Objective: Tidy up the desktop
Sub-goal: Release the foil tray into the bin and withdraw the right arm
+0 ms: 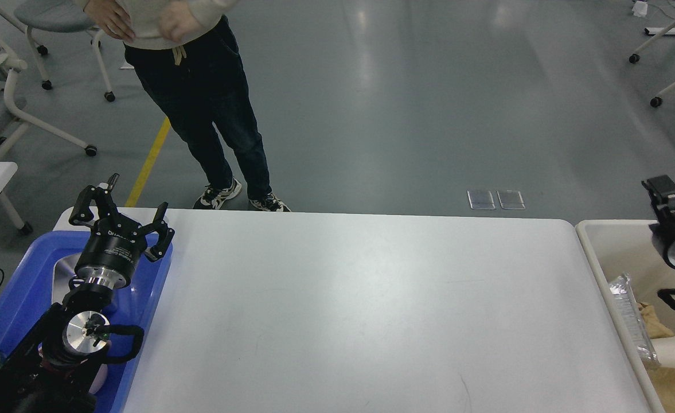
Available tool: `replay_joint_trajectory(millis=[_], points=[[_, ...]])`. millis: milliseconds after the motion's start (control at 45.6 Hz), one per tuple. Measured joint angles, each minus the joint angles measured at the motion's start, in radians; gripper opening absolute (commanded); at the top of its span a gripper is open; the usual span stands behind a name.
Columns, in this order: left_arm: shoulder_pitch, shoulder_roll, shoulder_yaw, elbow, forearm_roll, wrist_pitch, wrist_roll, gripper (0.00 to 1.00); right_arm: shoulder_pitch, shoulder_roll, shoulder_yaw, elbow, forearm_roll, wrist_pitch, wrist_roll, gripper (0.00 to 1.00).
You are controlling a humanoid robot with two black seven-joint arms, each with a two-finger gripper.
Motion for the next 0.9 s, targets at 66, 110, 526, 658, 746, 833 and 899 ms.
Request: replay_joint_trajectory(millis=[66,110,526,658,746,833,899], points=[[0.003,0.006,0.001,0.0,0.0,-0.005,0.0,0.96,0.001,0.026,0.163,0.01,0.0,0.015,0.002,1.0],[0.003,0.009,0.002,0.0,0.0,-0.008,0.001,0.96,0.001,0.047,0.274,0.019,0.001,0.033,0.002,1.0],[0.01,0.023,-0.016,0.0,-0.007,-0.012,0.007,0.96,-0.332,0.207,1.02,0.4,0.005,0.307,-0.007,1.0],[0.02,0.03,-0.029,0.0,-0.032,-0.012,0.015,0.96,-0.508,0.22,1.158,0.545,0.004,0.339,-0.007,1.0],[0.031,0.031,-0.056,-0.001,-0.083,-0.027,0.016,0.96,-0.614,0.237,1.235,0.59,0.003,0.376,-0.006,1.0],[0.037,0.029,-0.077,-0.003,-0.143,-0.06,0.017,0.96,-0.713,0.264,1.303,0.604,0.003,0.442,-0.006,1.0],[0.043,0.029,-0.085,-0.003,-0.176,-0.074,0.017,0.96,-0.781,0.288,1.344,0.605,0.002,0.501,-0.006,1.0]])
